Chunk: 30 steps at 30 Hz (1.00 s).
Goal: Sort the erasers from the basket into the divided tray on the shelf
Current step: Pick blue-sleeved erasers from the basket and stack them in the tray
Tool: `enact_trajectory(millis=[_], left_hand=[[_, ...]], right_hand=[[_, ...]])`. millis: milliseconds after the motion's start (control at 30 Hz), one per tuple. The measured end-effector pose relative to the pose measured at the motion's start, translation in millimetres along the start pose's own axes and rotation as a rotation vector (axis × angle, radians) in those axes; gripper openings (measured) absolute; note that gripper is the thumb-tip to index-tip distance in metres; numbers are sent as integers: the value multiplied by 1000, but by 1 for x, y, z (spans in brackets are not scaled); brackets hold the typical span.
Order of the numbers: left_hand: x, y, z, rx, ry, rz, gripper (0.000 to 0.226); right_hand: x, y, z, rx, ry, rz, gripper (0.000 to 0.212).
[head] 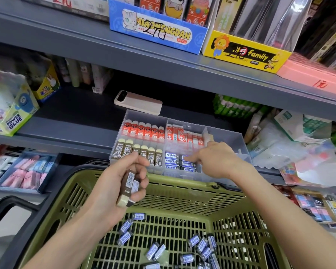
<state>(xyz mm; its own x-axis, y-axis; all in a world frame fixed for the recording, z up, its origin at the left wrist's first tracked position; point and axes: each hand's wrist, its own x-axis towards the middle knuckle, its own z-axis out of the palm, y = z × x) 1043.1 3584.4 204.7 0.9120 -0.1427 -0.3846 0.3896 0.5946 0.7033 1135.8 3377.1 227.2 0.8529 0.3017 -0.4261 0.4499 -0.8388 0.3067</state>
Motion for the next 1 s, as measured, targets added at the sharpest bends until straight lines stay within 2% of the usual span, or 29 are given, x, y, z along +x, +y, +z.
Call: enact_trajectory(millis=[67,300,400,467,533,567,633,767,900,1000], left_hand=[[0,-1,1,5,5,-1,26],[0,-2,9,-9,11,-11,26],[0,-2,16,-58,34,-34,24],[0,-1,24,-111,60,-60,22],[2,-2,33,-152,85,-80,21],[2,-3,37,-162,94,-89,22],[3,-5,46,-168,109,-107,27],[3,-6,63,-140,88,-132,31],[1,-7,71,-139,44,-170,35],[-3,-6,77,-204,-33,-208,22]], right_hand=[[-4,0,-1,68,20,-20,66],[-14,11,18,370,237,-12,38],[-26,8,16,425,439,34,33],[-41,1,12,628,593,22,29],[-58,-13,3,925,677,-84,27],[-67,-22,-1,991,694,-156,31],[-80,-37,-8,955,702,-252,42],[-85,-52,-15,664,637,-210,63],[-84,-48,-17,808,569,-241,61],[-81,-45,-14,875,612,-229,59]])
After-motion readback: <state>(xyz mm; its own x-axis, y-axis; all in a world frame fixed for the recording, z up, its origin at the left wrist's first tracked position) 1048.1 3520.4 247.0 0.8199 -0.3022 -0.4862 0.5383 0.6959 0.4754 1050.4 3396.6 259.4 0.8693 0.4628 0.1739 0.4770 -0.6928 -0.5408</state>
